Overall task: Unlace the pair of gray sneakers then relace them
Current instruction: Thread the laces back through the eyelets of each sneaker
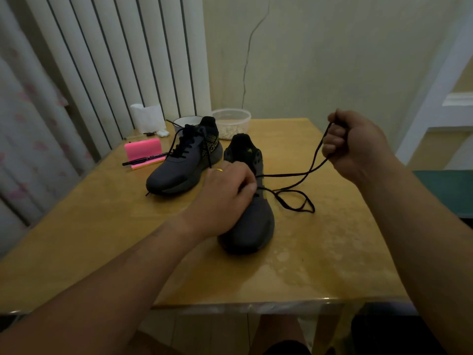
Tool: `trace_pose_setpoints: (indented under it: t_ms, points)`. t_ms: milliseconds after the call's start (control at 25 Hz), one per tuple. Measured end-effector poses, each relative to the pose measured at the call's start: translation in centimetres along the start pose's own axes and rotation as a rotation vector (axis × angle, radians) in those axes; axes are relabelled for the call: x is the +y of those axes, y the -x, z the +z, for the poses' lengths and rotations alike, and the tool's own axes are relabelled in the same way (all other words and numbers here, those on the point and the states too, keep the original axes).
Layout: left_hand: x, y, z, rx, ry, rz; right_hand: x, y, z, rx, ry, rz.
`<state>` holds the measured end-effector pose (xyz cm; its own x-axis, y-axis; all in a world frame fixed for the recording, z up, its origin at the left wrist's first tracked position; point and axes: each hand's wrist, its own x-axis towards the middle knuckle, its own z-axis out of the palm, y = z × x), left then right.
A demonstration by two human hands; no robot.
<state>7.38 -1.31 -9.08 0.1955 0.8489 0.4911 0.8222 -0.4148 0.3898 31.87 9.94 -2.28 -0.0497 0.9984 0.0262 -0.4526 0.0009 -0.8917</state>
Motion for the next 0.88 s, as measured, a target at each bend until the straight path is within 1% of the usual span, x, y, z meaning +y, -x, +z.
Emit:
trace_pose_setpoints:
  t_ms: [40,120,160,200,280,320,360,400,440,520,560,600,640,680,760,800,840,880]
  points:
    - [-0.2,0.3,-0.3,-0.02,0.12,-0.041,0.4,0.1,-0.1,-0.001,0.024,0.017]
    - [-0.9,0.8,-0.9,-0.001,0.191,-0.091,1.2,0.6,0.1,-0.031,0.097,0.054]
    - [-1.5,0.9,-1.3,0.029,0.157,-0.129,1.6,0.9,0.3,-0.06,0.136,0.07]
    - [-2.2,0.8,-1.5,0.097,0.063,-0.159,2.0,1.4,0.6,-0.098,0.17,0.082]
    - [-2.4,0.5,-1.8,0.229,-0.218,-0.176,2.5,2.6,1.9,-0.207,0.202,0.092]
    - [-1.7,0.1,-1.7,0.263,-0.296,-0.164,2.7,3.2,2.9,-0.267,0.186,0.094]
    - [-0.9,-0.5,-1.4,0.264,-0.268,-0.127,2.9,3.8,4.0,-0.321,0.144,0.095]
    - [0.5,-1.1,-1.2,0.24,-0.168,-0.113,3.0,4.2,5.0,-0.365,0.087,0.091]
    - [1.9,-1.7,-1.0,0.187,-0.002,-0.132,3.2,4.5,6.0,-0.394,0.026,0.08]
    - [4.0,-2.8,-0.7,0.005,0.401,-0.322,3.5,4.6,7.3,-0.405,-0.063,0.038]
    - [4.6,-3.1,-0.7,-0.061,0.524,-0.401,3.5,4.5,7.7,-0.396,-0.07,0.006]
    - [4.6,-3.4,-0.5,-0.106,0.605,-0.419,3.5,4.2,7.7,-0.387,-0.056,-0.023]
    - [4.3,-3.4,-0.4,-0.13,0.684,-0.409,3.4,3.9,7.5,-0.378,-0.043,-0.03]
    - [3.9,-3.3,-0.3,-0.118,0.79,-0.4,3.3,3.6,7.1,-0.364,-0.043,-0.009]
    - [2.5,-3.0,-0.9,-0.037,1.051,-0.481,3.3,2.9,5.8,-0.288,-0.085,0.09]
    - [1.8,-2.8,-1.2,0.003,1.127,-0.533,3.4,2.7,5.0,-0.24,-0.1,0.133]
    - [1.1,-2.6,-1.4,0.049,1.064,-0.565,3.7,2.7,4.3,-0.197,-0.093,0.16]
    - [0.6,-2.4,-1.5,0.095,0.862,-0.55,4.1,2.7,3.8,-0.176,-0.058,0.17]
